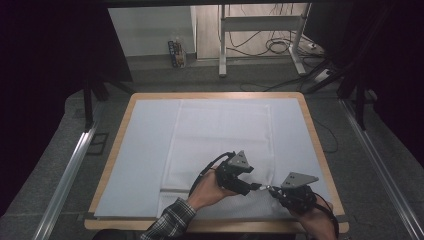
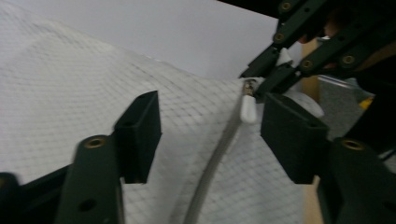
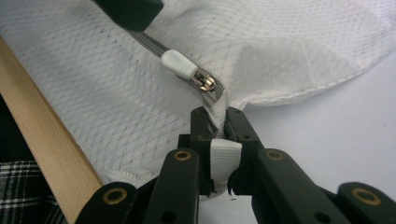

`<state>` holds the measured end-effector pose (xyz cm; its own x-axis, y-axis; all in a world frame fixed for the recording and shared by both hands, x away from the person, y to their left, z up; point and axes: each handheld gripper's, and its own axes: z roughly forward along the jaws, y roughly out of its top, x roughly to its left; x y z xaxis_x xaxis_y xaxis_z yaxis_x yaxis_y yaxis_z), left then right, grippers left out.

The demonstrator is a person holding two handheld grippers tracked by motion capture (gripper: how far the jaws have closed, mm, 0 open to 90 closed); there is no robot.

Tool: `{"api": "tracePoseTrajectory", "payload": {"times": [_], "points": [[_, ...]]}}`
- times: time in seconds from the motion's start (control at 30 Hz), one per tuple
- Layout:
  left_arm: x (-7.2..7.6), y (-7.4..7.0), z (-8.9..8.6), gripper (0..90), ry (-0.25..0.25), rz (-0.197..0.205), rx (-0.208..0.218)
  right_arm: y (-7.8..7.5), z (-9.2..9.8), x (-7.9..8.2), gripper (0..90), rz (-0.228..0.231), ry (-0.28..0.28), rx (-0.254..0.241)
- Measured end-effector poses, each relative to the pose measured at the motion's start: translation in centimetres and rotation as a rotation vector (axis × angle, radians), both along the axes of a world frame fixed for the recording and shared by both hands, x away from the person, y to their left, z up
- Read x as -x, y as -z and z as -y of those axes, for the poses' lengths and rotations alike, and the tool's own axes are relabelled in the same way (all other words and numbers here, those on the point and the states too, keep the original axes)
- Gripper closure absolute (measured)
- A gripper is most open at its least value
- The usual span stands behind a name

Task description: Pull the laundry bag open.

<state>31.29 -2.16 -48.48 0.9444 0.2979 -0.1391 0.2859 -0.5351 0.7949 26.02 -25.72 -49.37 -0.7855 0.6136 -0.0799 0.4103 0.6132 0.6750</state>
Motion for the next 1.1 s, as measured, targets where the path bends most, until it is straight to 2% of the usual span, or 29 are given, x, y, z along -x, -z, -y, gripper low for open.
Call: {"api": "tracePoseTrajectory", "payload": {"times": [0.23,0.33,0.6,0.83,0.9,1.0,1.1], "points": [[0.1,0.8,0.2,63.0,0.056,-0.098,0.005,0.0,-0.1,0.1,81.6,0.021,-0.007,0.015],[0.2,1.2,0.6,67.1,0.075,-0.116,0.0,0.0,-0.1,0.1,81.6,0.029,-0.008,0.02],[0.4,1.4,1.3,69.3,0.094,-0.142,-0.002,0.0,-0.1,0.2,81.4,0.045,-0.014,0.028],[0.3,1.3,1.7,69.9,0.09,-0.181,0.028,-0.2,-0.1,0.3,81.3,0.06,-0.015,0.032],[0.1,1.3,1.7,70.2,0.105,-0.173,0.01,-0.2,-0.2,0.3,81.3,0.066,-0.014,0.035],[0.1,1.2,1.8,70.3,0.102,-0.191,0.038,-0.2,-0.2,0.3,81.3,0.072,-0.018,0.045],[0.0,1.1,1.8,70.7,0.106,-0.195,0.038,-0.1,-0.3,0.4,81.2,0.078,-0.023,0.056]]}}
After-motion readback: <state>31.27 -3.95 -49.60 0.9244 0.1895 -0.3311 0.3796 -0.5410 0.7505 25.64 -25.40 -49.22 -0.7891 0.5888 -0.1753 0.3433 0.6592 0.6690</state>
